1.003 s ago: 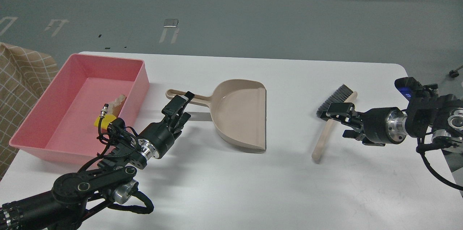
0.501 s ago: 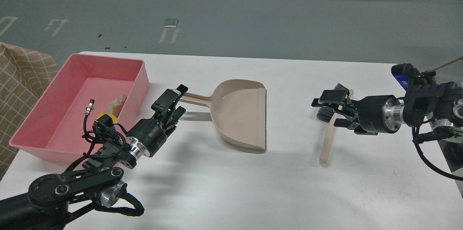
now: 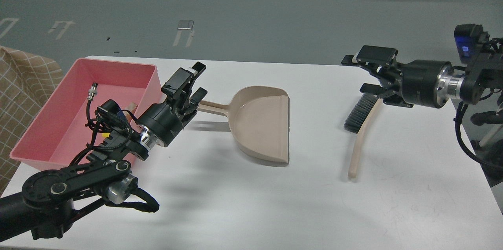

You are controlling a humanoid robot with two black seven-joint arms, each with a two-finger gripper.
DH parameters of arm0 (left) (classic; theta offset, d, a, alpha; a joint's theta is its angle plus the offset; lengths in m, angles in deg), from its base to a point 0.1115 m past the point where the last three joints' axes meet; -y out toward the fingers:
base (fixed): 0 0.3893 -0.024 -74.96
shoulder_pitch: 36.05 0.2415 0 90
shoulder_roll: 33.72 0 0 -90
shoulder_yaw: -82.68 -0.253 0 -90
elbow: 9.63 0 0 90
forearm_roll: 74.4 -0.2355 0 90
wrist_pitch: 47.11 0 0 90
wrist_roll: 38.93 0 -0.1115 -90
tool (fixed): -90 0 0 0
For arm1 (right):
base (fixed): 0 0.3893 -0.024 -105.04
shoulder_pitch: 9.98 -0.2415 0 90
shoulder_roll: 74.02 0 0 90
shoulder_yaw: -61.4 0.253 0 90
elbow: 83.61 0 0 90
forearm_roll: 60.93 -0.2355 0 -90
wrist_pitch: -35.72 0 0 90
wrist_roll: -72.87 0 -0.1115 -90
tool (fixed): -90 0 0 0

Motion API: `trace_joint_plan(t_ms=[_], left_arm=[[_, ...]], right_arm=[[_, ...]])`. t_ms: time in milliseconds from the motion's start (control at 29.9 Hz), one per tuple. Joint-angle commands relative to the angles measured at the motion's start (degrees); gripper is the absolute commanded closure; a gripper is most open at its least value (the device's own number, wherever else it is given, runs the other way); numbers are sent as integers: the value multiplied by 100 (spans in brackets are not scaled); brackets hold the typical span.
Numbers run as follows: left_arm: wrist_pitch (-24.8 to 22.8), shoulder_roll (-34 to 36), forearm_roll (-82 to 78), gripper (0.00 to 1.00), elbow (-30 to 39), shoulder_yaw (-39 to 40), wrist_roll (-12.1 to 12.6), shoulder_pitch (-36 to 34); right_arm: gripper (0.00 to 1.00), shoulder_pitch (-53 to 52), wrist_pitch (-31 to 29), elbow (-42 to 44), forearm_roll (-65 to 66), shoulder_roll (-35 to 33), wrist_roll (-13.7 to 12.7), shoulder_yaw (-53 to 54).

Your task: Sweep and dump garbage into bin

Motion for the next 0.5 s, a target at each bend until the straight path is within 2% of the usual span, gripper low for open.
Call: trace_joint_plan(t_ms=[0, 100, 234, 401, 468], left_arm=[[-216, 40, 0, 2, -185, -21, 0, -537], [-454, 58, 26, 2, -352, -39, 0, -950], [-876, 67, 175, 2, -633, -56, 0, -1504], [-1175, 76, 360, 2, -913, -83, 0, -1925], [-1236, 67, 360, 2, -1072, -83, 0, -2031]], right_arm=[[0, -6, 0, 62, -181, 189, 0, 677], [0, 21, 0, 193, -426, 233, 0, 1161], [0, -23, 0, 694, -752, 716, 0, 1837], [1, -198, 0, 1746, -752, 1891, 0, 3057], [1, -348, 0, 1994, -752, 2148, 0, 3244]])
